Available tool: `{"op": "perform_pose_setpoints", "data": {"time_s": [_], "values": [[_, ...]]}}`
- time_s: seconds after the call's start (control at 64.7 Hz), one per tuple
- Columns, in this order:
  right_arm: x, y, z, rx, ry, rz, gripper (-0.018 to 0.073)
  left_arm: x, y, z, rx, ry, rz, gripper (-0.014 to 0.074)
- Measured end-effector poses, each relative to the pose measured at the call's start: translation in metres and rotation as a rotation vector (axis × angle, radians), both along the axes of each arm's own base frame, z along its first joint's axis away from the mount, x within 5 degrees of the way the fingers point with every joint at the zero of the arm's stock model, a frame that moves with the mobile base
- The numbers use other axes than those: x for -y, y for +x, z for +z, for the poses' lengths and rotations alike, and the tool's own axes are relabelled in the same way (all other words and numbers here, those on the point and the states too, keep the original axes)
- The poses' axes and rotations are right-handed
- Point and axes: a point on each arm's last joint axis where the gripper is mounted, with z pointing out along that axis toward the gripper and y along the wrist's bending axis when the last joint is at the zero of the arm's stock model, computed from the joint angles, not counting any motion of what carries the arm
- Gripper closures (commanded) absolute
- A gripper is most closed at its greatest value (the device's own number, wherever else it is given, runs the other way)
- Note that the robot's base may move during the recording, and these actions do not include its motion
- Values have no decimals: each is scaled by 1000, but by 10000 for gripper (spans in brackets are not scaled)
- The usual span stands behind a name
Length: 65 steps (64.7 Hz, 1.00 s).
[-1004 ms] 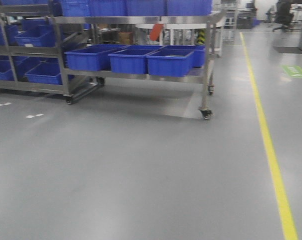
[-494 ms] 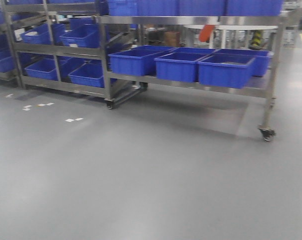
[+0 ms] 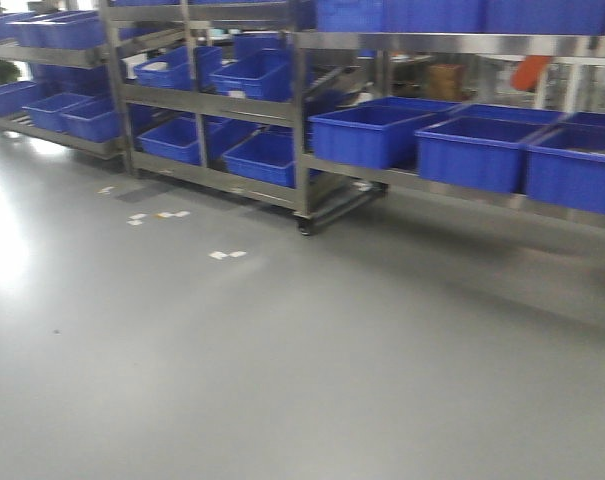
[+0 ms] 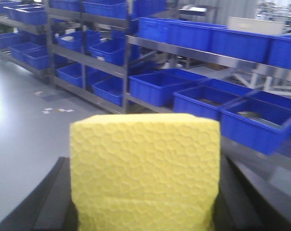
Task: Place yellow foam block on left shelf second layer
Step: 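Drive the base to the blue-bin shelf holding the cube in the right gripper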
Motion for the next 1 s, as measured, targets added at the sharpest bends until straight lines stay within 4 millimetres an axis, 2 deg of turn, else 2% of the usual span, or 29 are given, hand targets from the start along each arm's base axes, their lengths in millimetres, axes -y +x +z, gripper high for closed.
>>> {"op": "perform_pose_setpoints", "data": {"time_s": [1.004], "values": [[0,0,0,0,0,0,271,0,0,0,0,0,0,460]]}}
